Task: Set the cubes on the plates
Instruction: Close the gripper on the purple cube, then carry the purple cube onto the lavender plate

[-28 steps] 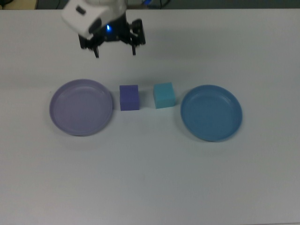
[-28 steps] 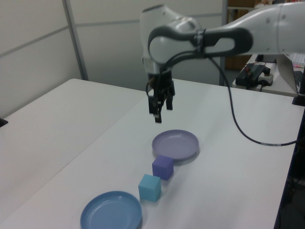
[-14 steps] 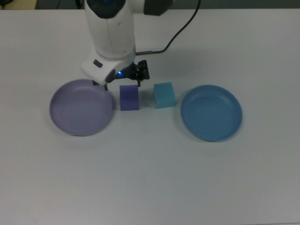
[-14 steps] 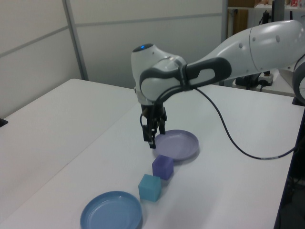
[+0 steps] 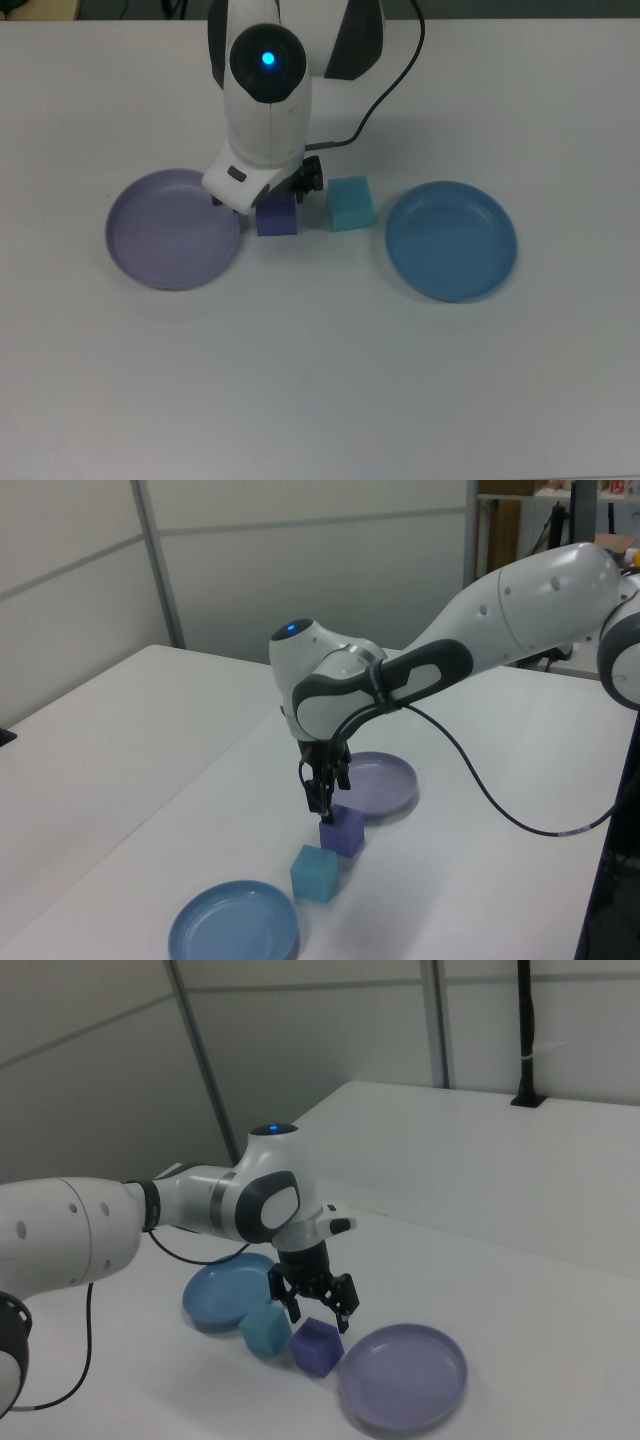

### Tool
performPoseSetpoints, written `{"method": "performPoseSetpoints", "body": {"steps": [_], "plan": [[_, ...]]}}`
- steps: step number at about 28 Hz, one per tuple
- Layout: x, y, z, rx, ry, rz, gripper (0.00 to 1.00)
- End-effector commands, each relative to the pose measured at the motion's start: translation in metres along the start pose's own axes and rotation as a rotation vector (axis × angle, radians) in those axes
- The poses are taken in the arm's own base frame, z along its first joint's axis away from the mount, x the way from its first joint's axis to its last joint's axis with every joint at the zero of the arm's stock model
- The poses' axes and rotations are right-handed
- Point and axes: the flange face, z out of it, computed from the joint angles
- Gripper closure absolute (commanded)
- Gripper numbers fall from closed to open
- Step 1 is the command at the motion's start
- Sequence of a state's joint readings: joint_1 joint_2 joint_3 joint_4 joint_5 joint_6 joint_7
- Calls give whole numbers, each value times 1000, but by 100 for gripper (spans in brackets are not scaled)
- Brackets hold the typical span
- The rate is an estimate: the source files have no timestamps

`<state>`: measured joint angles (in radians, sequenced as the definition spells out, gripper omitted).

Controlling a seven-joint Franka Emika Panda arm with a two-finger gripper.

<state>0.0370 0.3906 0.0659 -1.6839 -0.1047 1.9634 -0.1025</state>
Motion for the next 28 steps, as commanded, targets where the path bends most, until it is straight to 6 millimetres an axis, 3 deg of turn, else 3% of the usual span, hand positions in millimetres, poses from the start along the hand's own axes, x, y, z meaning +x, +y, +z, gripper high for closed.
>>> {"method": "performPoseSetpoints", "body": {"steps": [1, 12, 15, 16, 21, 25, 28], "plan": [[0, -15, 12, -33, 17, -4, 0], [-4, -20, 25, -52, -4, -18, 2], [-6, -18, 29, -82, -13, -34, 18], [-5, -19, 33, -83, -18, -36, 32], [-4, -19, 32, -83, -12, -37, 73], [-3, -27, 31, -85, -9, -44, 85], [-2, -30, 25, -77, 2, -15, 85]]}}
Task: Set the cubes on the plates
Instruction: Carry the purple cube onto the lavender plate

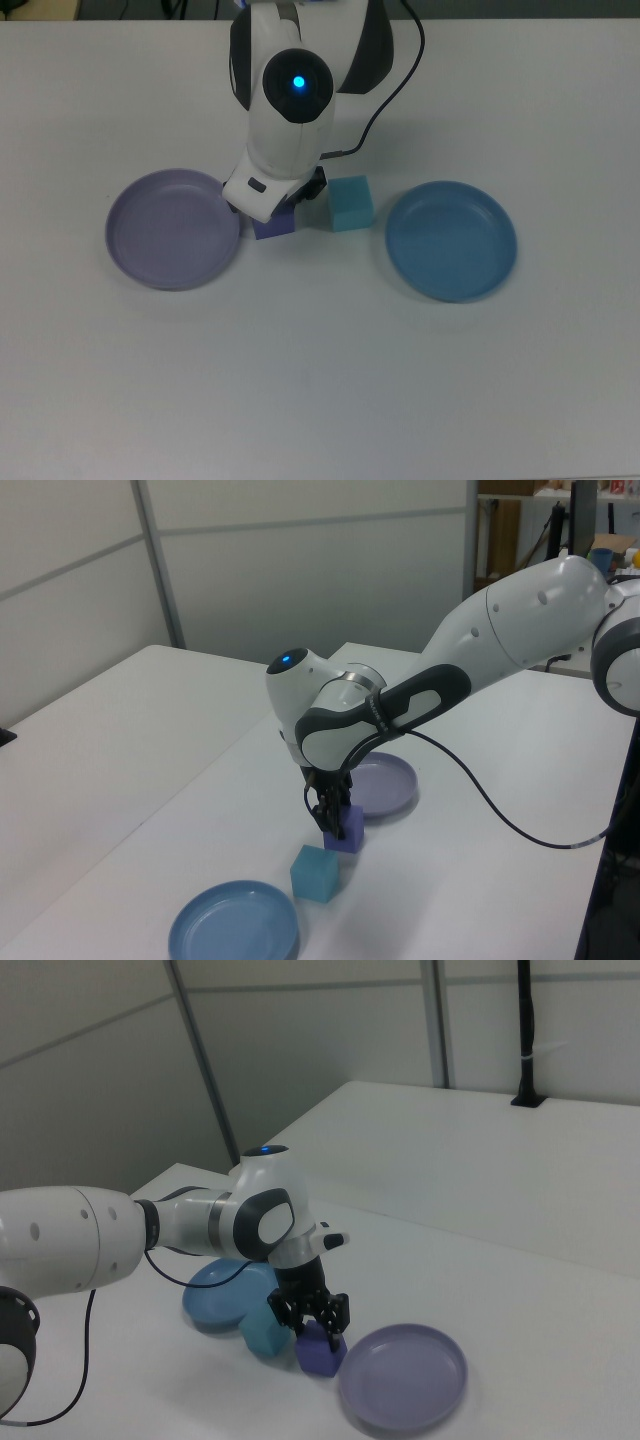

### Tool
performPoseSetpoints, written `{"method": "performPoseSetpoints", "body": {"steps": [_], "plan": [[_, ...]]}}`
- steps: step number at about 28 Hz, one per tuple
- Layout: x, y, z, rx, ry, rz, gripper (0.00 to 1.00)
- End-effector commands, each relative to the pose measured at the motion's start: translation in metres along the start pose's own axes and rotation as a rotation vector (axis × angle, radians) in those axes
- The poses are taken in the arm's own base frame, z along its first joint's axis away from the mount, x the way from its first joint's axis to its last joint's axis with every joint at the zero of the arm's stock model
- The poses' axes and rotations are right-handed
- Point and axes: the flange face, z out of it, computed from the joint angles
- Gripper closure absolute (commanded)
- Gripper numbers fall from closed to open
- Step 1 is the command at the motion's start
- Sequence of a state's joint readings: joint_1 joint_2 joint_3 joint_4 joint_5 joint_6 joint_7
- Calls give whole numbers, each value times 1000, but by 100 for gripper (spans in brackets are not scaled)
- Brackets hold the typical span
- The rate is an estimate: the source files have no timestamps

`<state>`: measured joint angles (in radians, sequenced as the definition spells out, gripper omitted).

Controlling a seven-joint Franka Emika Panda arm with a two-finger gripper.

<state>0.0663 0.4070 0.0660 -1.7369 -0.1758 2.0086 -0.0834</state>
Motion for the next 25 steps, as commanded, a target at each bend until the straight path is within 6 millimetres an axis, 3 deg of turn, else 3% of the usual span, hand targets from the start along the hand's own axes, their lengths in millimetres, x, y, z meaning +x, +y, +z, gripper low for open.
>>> {"method": "performPoseSetpoints", "body": {"steps": [1, 5, 12, 15, 18, 23, 25], "plan": [[0, -9, -11, -15, 36, 53, 85], [-4, 8, -43, 3, 73, 116, 85], [-15, 68, -60, 22, 86, 214, 84], [-18, 86, -57, 13, 89, 232, 84], [-21, 110, -42, 8, 76, 260, 80], [-14, 126, -10, -10, 79, 267, 57], [-12, 126, -2, -15, 75, 264, 30]]}}
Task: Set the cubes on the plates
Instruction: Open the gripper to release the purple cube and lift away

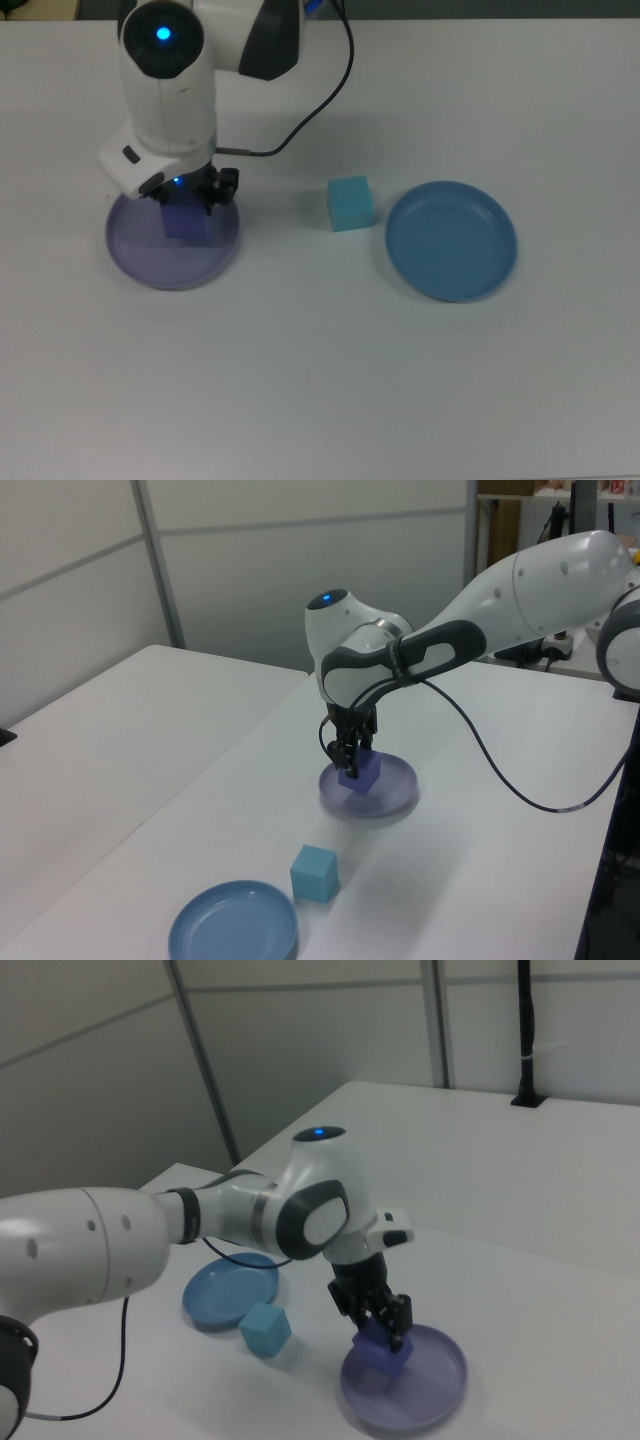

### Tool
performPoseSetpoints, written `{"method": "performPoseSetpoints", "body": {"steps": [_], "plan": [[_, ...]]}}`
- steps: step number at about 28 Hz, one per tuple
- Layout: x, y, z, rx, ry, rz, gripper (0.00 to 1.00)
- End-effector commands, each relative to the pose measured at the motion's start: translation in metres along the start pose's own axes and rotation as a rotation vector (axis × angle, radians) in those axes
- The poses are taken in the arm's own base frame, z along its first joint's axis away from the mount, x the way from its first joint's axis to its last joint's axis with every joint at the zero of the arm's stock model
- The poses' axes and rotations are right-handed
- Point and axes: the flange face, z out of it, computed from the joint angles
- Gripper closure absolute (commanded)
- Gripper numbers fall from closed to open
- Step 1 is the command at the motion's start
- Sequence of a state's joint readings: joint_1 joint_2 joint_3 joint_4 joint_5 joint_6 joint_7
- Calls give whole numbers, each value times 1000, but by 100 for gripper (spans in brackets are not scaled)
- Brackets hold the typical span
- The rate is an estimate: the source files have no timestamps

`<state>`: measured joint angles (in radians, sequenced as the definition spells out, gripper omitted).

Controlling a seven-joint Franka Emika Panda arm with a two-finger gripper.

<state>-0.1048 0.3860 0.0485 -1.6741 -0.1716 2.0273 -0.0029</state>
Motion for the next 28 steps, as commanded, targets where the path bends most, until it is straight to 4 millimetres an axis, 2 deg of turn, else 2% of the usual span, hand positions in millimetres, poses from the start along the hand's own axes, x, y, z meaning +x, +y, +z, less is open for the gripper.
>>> {"method": "performPoseSetpoints", "body": {"steps": [1, 9, 13, 20, 24, 28], "plan": [[9, -2, 25, -19, 3, -14, 0], [8, -5, 7, -5, 27, -4, 0], [7, -22, -6, 13, 38, -19, 0], [-1, -106, -13, 45, 3, -132, 0], [-4, -135, -16, 47, 5, -163, 0], [-9, -174, -22, 54, 10, -133, 0]]}}
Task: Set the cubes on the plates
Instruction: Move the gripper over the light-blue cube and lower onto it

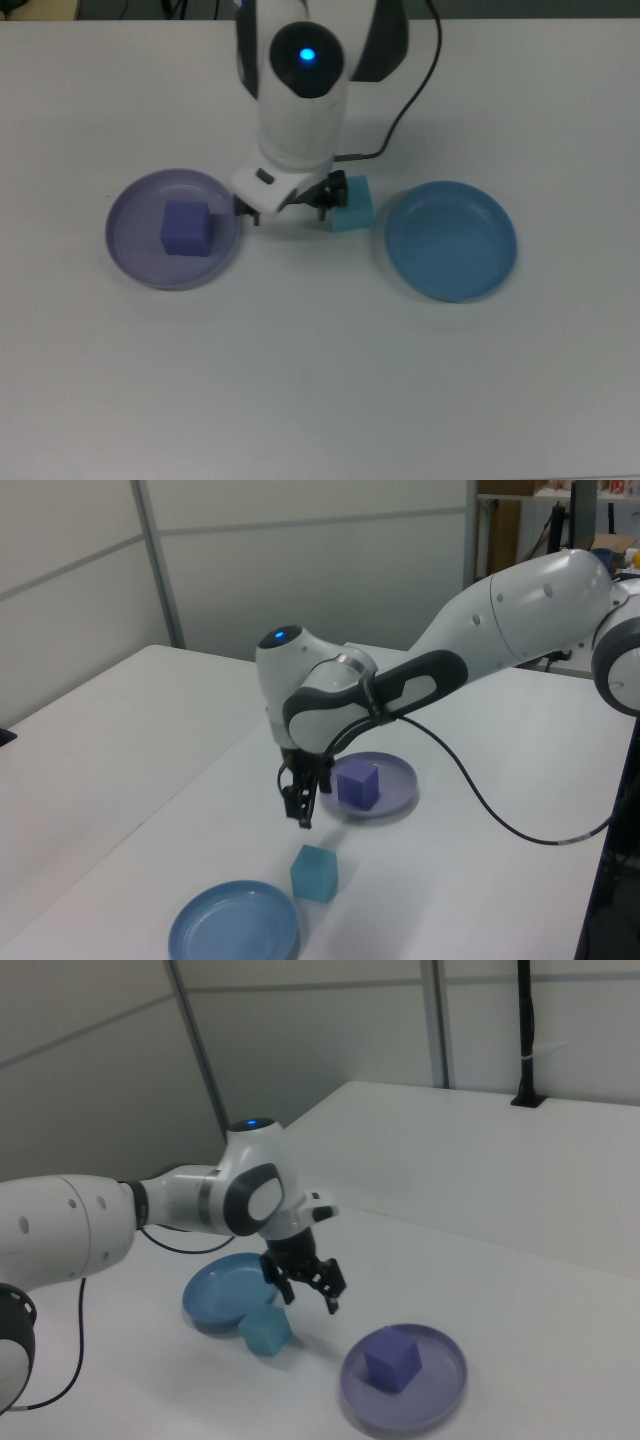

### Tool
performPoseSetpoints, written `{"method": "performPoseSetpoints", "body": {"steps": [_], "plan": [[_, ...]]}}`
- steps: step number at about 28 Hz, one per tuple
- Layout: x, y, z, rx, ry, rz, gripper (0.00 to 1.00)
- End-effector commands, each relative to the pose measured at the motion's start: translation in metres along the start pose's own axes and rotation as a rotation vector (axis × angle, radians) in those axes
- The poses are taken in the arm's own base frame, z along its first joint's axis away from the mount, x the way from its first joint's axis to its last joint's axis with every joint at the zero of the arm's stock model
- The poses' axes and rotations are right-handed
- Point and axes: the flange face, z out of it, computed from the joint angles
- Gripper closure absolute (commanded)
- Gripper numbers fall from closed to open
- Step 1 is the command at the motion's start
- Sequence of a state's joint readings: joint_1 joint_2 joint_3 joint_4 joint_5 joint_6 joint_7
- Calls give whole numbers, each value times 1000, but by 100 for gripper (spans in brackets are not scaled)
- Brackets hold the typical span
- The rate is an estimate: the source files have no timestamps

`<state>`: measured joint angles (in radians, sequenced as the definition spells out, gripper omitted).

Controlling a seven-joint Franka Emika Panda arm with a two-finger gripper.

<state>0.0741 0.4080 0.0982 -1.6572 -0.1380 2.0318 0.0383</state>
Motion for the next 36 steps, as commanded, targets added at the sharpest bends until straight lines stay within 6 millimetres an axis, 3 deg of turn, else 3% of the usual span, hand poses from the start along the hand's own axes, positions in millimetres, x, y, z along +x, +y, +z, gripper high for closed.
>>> {"method": "performPoseSetpoints", "body": {"steps": [1, 8, 13, 21, 30, 36], "plan": [[-7, -34, -6, 10, -16, 37, 0], [-19, -74, 17, -1, -60, -27, 0], [-22, -91, 19, -3, -67, -54, 0], [-24, -92, 23, -10, -76, -59, 0], [-24, -80, -2, 8, -47, -23, 0], [-22, -73, -6, 79, -56, 25, 0]]}}
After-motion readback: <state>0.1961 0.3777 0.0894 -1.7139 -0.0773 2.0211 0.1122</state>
